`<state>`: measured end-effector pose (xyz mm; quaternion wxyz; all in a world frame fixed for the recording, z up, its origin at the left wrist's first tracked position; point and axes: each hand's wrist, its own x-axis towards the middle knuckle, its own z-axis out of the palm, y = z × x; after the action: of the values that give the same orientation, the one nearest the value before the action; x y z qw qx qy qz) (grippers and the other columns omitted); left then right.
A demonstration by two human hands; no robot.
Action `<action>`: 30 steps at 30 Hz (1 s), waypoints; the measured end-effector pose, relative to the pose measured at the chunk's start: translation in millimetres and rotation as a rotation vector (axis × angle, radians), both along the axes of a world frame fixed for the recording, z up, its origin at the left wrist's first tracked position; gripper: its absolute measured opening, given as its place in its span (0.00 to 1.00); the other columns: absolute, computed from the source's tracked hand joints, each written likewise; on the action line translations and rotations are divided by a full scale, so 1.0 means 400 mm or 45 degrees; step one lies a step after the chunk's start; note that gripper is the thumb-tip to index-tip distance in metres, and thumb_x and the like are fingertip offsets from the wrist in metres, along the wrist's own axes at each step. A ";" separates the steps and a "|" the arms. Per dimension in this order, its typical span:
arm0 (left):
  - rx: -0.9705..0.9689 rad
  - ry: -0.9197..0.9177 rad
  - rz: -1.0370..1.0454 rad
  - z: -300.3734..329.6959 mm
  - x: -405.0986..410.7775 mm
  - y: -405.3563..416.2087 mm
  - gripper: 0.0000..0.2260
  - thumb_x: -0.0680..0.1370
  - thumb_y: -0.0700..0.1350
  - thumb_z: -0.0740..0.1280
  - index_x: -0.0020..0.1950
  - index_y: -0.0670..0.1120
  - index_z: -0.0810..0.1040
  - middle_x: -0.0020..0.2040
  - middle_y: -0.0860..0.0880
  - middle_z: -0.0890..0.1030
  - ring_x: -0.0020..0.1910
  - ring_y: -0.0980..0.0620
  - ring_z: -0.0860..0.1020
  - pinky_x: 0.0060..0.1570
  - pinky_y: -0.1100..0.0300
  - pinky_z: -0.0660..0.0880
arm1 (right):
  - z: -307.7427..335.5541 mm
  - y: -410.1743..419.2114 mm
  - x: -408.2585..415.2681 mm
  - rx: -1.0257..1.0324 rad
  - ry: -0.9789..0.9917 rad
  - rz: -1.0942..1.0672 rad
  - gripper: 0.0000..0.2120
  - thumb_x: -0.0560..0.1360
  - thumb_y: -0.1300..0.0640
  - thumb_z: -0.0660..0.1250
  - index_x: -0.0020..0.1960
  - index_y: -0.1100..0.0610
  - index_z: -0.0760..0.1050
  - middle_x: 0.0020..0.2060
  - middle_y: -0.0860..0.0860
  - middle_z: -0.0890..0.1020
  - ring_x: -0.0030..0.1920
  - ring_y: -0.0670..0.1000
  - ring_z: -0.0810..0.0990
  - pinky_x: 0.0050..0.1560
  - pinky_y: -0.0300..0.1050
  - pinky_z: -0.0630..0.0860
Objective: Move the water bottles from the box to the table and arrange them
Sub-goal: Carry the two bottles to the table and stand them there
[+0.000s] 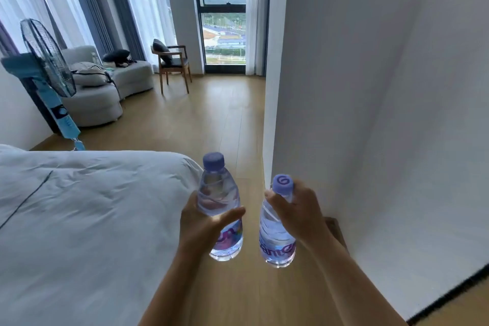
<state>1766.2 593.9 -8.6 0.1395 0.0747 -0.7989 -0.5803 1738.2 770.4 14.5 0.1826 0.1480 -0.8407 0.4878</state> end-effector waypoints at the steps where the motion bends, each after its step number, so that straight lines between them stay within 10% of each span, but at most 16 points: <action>1: -0.016 0.000 0.024 0.008 -0.069 -0.005 0.30 0.57 0.59 0.73 0.57 0.54 0.70 0.51 0.57 0.77 0.48 0.55 0.77 0.54 0.65 0.73 | 0.005 -0.004 -0.080 0.001 0.014 -0.001 0.10 0.73 0.60 0.70 0.36 0.53 0.71 0.27 0.39 0.73 0.29 0.41 0.76 0.34 0.23 0.68; 19: 0.054 -0.023 0.069 -0.014 -1.063 -0.315 0.35 0.57 0.58 0.76 0.60 0.48 0.73 0.54 0.49 0.81 0.52 0.48 0.79 0.57 0.49 0.77 | -0.051 -0.297 -1.093 -0.030 -0.050 0.026 0.06 0.73 0.58 0.69 0.40 0.53 0.72 0.31 0.41 0.75 0.34 0.42 0.77 0.37 0.22 0.69; 30: 0.022 -0.028 -0.071 0.001 -1.673 -0.472 0.33 0.55 0.63 0.77 0.55 0.54 0.72 0.48 0.55 0.80 0.48 0.52 0.80 0.46 0.64 0.76 | -0.009 -0.459 -1.664 -0.055 0.013 -0.093 0.06 0.73 0.58 0.69 0.42 0.55 0.72 0.31 0.41 0.74 0.34 0.41 0.76 0.38 0.21 0.68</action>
<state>1097.1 405.2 -8.1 0.1138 0.0600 -0.7970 -0.5901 1072.8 586.6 10.7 0.2077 0.1157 -0.8339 0.4981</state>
